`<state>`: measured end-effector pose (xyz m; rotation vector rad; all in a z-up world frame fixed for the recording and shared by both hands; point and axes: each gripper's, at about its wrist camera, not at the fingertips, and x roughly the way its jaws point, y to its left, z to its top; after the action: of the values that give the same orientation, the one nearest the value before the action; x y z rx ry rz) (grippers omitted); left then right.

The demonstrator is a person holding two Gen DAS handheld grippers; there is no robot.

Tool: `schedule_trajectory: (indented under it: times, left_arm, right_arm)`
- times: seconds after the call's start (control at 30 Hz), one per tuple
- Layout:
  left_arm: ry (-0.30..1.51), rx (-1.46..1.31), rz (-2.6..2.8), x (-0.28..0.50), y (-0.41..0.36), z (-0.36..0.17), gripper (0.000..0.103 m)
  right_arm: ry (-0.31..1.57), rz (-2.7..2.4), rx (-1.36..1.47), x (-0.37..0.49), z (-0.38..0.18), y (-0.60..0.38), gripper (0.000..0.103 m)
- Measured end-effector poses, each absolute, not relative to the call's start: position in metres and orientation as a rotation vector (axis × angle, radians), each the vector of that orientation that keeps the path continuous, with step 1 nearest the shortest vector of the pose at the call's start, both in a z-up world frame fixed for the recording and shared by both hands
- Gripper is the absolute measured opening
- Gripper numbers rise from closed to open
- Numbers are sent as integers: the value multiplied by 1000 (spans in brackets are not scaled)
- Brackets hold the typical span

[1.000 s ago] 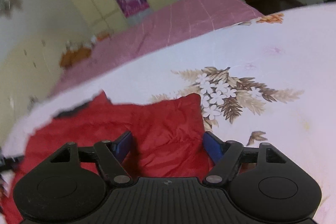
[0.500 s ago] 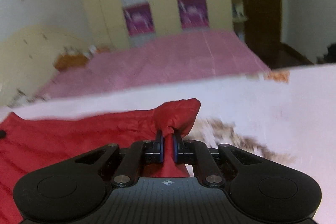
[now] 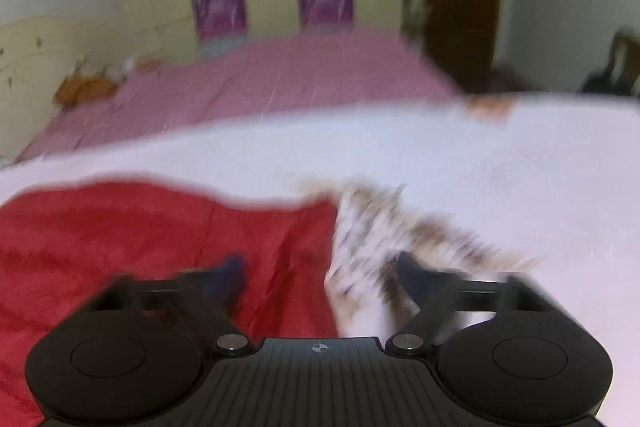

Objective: Fold large clothes
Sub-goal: 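Open both tools to release the folded hem onto the jacket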

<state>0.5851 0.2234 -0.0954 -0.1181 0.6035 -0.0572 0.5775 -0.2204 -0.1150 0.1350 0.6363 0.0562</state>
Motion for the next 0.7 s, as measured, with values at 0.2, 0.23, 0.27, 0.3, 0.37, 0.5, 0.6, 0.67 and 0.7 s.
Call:
schedule_trajectory:
  times: [0.2,0.23,0.27,0.3,0.37,0.5,0.6,0.67,0.7]
  left_arm:
    - [566,-98,-192,500,172,-61,65]
    - [550,-77,-219,481,156,-61,65]
    - [548,-72,-237,470,145,-62,65]
    - [559,-74,-261,460,133,-67,65]
    - [574,-57,-292,444,108,-80,63]
    - [554,30,-254,420,81,-103,60]
    - [585,87,-219,429,81,-123,63]
    - [610,45,-223,444,86,-130,64]
    - [617,50,-222,449,86,-130,64]
  right_arm:
    - [604,217,123,501,-83,-192,56]
    - [594,240,118,487,-81,-184,56]
    - [583,277,117,468,-79,-173,56]
    - [579,322,118,454,-79,-164,55]
    - [566,393,70,431,-84,-138,37]
    - [567,474,21,405,-101,-100,35]
    - [598,474,-99,405,-128,-76,35]
    - [607,452,-115,417,-148,-75,35]
    - [608,444,-109,421,-152,-75,35]
